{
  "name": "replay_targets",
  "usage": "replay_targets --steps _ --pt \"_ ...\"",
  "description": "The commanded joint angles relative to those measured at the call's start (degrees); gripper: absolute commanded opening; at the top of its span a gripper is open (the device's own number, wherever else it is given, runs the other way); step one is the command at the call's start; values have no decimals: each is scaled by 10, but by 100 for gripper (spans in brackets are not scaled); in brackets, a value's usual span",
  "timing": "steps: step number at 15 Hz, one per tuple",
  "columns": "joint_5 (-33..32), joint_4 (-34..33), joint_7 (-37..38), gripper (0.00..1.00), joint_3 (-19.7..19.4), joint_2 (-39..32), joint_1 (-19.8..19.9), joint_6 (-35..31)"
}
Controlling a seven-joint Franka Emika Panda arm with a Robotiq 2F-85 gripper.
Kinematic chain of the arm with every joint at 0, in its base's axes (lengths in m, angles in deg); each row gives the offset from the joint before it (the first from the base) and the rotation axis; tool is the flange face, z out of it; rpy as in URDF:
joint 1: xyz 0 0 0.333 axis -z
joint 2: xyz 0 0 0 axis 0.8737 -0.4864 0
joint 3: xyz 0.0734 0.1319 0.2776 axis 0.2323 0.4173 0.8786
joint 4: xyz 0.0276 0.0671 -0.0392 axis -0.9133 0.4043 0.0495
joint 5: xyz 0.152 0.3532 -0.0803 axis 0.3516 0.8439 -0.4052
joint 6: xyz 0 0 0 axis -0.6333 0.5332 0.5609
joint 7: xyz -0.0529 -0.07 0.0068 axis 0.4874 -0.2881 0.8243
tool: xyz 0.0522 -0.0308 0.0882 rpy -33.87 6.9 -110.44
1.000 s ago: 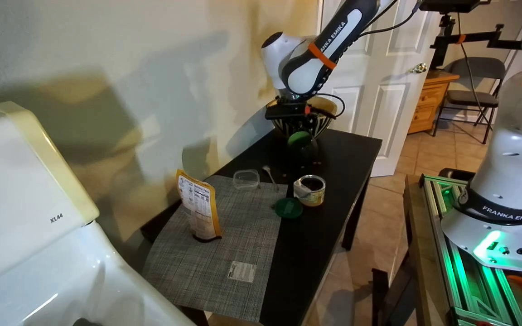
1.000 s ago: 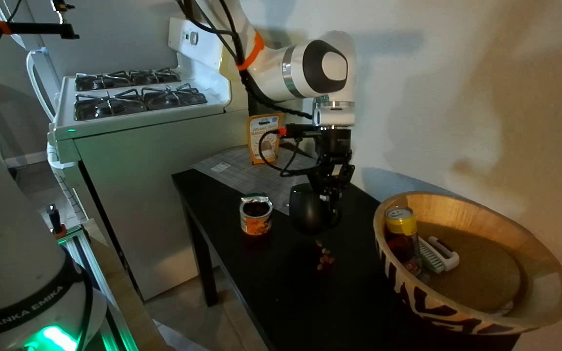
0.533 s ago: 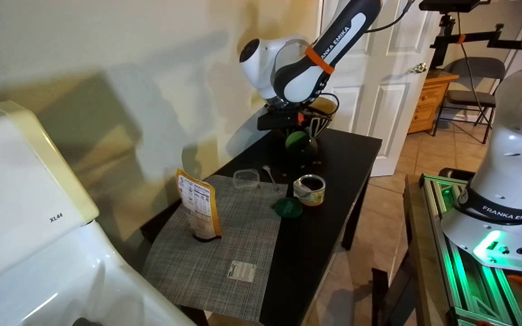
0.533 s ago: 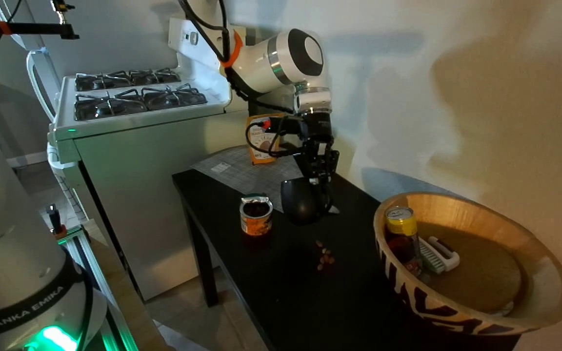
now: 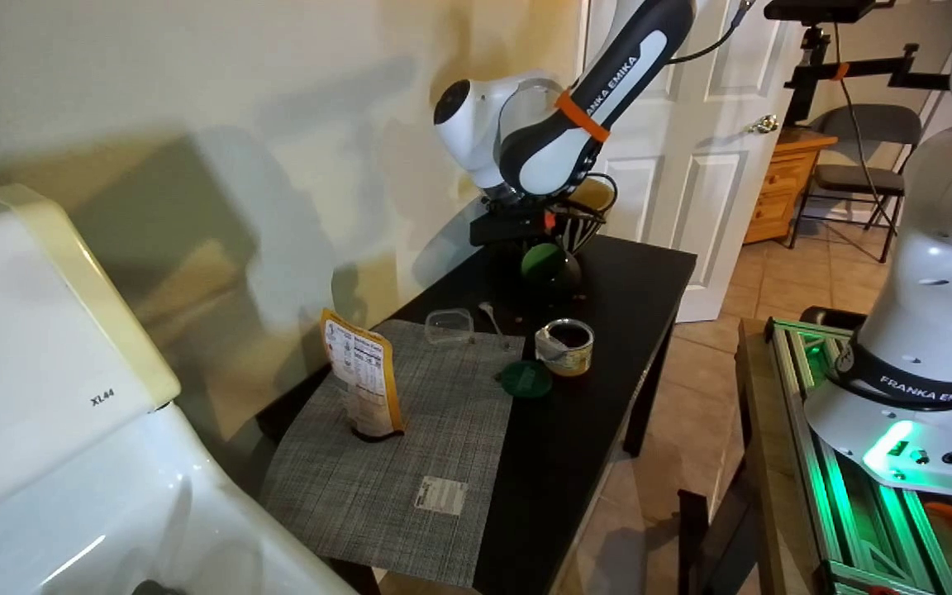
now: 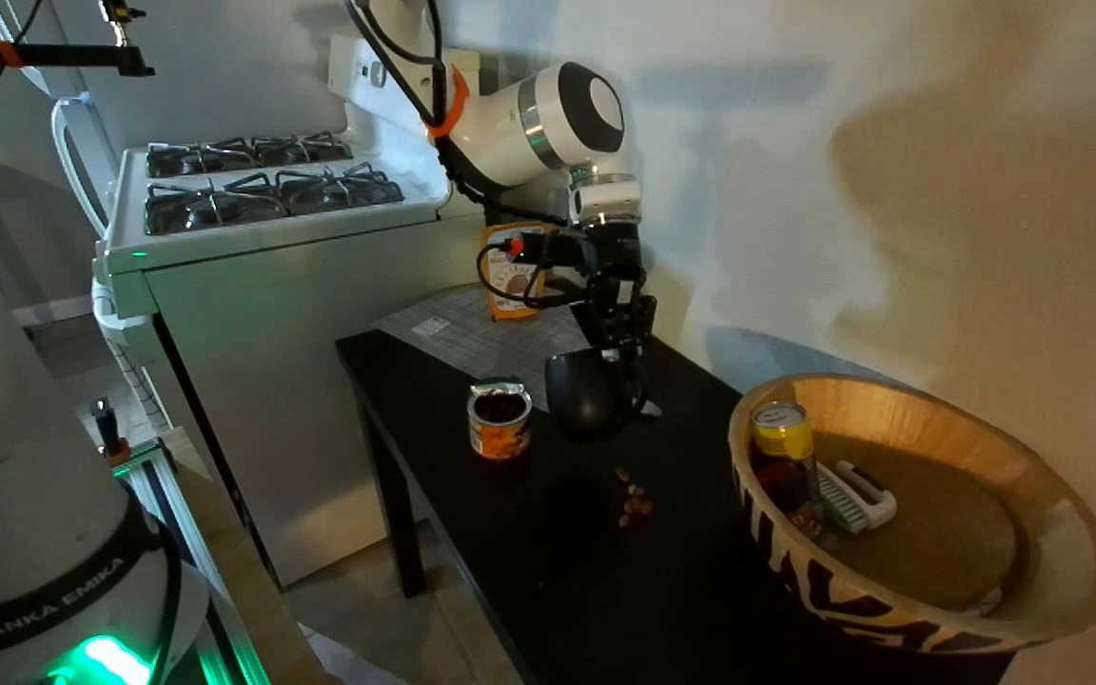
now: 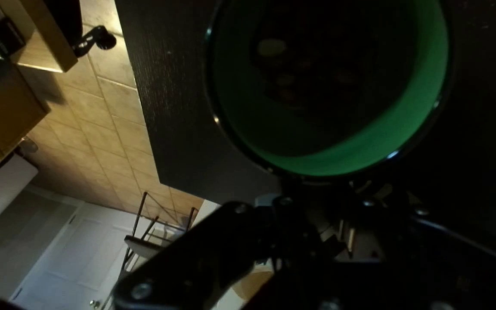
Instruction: Pour the contents in the black mug into the clear bowl.
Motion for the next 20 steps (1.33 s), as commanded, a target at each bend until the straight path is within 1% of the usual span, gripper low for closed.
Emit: replay_targets --steps 1,3,5,6,8,11,14,15,16,17,20 --pt "-86 12 43 5 13 13 -25 63" --pt "-121 6 59 5 26 11 -30 98" --pt "-140 -8 73 5 40 3 -30 114" --pt "-146 -14 81 5 46 -1 -29 113" --pt "-178 -34 133 5 54 -16 -35 113" --pt "-199 -48 156 5 70 -28 -34 97" --pt "-224 -68 224 5 77 -43 -40 94" --pt "-228 -74 251 5 79 -46 -42 95" --pt "-208 -77 257 5 84 -47 -36 92" --pt "-207 -64 225 22 87 -42 -30 93" --pt "-207 -71 242 22 89 -48 -31 93"
